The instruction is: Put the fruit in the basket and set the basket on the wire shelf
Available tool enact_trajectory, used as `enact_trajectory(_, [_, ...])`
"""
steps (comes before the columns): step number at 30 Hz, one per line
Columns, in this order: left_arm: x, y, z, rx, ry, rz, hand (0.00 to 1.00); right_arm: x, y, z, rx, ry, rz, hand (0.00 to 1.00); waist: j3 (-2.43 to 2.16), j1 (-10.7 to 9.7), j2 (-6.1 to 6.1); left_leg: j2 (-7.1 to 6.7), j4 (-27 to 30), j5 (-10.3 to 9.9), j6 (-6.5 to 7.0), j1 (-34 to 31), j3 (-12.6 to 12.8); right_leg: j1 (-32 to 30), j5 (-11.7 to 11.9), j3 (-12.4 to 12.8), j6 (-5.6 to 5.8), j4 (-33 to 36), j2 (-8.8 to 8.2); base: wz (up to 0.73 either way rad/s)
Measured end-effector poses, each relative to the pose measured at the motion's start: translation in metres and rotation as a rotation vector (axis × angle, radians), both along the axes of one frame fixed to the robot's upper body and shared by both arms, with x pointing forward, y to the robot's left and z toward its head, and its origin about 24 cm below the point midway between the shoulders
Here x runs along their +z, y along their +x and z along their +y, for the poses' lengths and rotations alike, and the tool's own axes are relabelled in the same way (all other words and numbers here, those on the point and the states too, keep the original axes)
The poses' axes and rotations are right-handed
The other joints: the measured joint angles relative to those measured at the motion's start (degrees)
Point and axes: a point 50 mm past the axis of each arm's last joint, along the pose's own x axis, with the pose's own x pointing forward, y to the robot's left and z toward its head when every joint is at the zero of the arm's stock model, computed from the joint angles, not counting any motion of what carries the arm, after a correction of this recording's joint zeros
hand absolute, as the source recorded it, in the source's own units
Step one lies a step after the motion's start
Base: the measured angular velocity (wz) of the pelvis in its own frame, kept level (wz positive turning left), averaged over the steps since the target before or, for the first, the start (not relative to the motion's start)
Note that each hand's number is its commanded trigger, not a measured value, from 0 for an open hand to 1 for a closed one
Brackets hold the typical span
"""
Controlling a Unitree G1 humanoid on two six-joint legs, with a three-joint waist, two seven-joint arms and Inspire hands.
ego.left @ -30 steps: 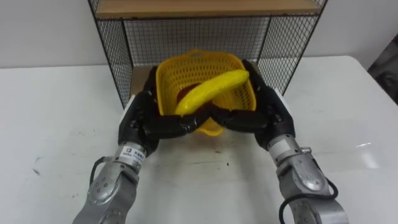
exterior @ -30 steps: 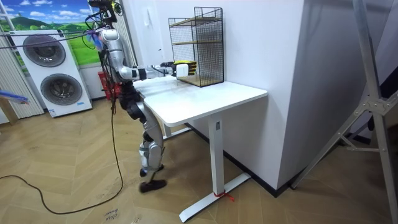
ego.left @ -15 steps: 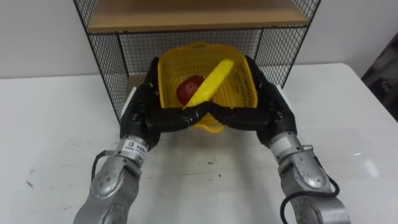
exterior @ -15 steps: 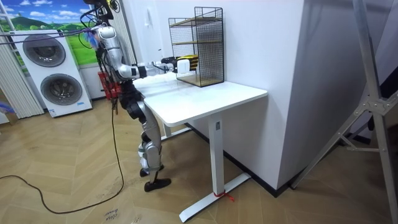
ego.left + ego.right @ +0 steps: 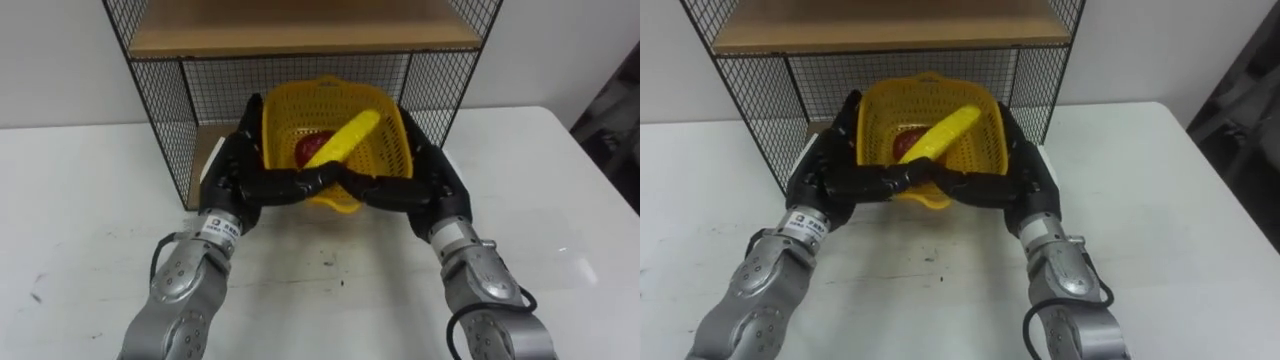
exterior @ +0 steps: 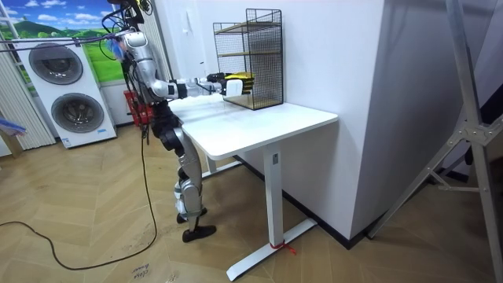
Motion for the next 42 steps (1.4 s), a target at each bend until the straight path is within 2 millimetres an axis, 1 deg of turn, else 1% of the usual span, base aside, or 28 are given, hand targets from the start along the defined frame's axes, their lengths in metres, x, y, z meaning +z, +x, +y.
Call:
enact_trajectory(3, [-0.004,0.008,-0.001,0.007,0.011,0.031,0.00,0.004,0.009,0.001,-0.008,-0.007,0.006,0.00,0.01,0.1,0.01,-0.06,-0.3,0.3,0.00,0.1,0.0,0.0,0.0,-0.2,0.00,0.0,-0.09,0.00])
enact_trajectory(5, [-0.004,0.016,-0.004,0.013,0.015,0.054,0.00,0.005,0.020,0.003,-0.014,0.005,0.029,0.00,0.01,0.3,0.01,-0.06,-0.3,0.3,0.02,0.2,0.0,0.1,0.0,-0.3,-0.04,0.0,-0.12,0.00])
enact_trajectory(9, [-0.003,0.024,-0.006,0.036,-0.030,0.083,0.00,0.012,0.028,0.007,-0.025,0.028,0.030,0.00,0.04,0.4,0.01,-0.12,-0.8,0.6,0.00,0.3,-0.1,0.3,0.1,-0.5,-0.06,-0.2,-0.21,0.02])
enact_trajectory(14, [-0.008,0.032,-0.008,0.061,-0.043,0.168,0.00,0.007,0.037,0.009,-0.036,0.014,0.106,0.00,0.14,0.4,0.34,-0.06,-1.2,0.7,-0.06,0.9,0.0,0.9,0.5,-0.3,-0.08,-0.9,-0.10,0.00])
enact_trajectory(17, [-0.014,0.033,-0.010,0.068,-0.061,0.227,0.00,0.003,0.038,0.010,-0.043,0.006,0.141,0.00,0.35,0.2,0.76,-0.08,-1.2,0.8,-0.06,0.9,-0.1,0.9,0.5,-0.2,-0.08,-0.8,-0.10,0.00])
enact_trajectory(20, [-0.017,0.034,-0.012,0.073,-0.060,0.268,0.00,0.000,0.040,0.012,-0.051,-0.003,0.181,0.00,0.31,0.1,1.00,-0.10,-1.3,0.8,-0.09,0.9,-0.1,0.9,0.5,-0.3,-0.09,-0.8,-0.13,0.00])
enact_trajectory(25, [-0.017,0.037,-0.014,0.086,-0.071,0.296,0.00,-0.001,0.042,0.012,-0.070,0.000,0.195,0.00,0.28,0.3,1.06,-0.09,-1.3,0.9,-0.10,1.2,-0.1,1.2,0.5,-0.3,-0.15,-0.8,-0.12,0.00])
enact_trajectory(29, [-0.021,0.044,-0.016,0.089,-0.052,0.344,0.00,-0.008,0.052,0.014,-0.085,0.010,0.274,0.00,0.29,0.3,1.12,-0.08,-1.6,0.9,-0.14,2.8,-0.2,2.9,0.5,-0.4,-0.18,-1.2,-0.12,0.00])
enact_trajectory(34, [-0.025,0.045,-0.017,0.108,-0.049,0.378,0.00,-0.009,0.060,0.017,-0.102,0.005,0.310,0.00,0.28,0.3,1.13,-0.18,-2.5,1.4,-0.23,4.1,-0.6,4.2,0.8,-0.7,-0.24,-2.1,-0.13,0.03])
enact_trajectory(42, [-0.027,0.044,-0.020,0.118,-0.059,0.401,0.00,-0.011,0.059,0.020,-0.103,0.015,0.335,0.00,0.20,0.1,1.24,-0.21,-3.4,2.1,-0.34,4.6,-1.5,5.6,1.7,-1.8,-0.32,-3.7,-0.07,0.07])
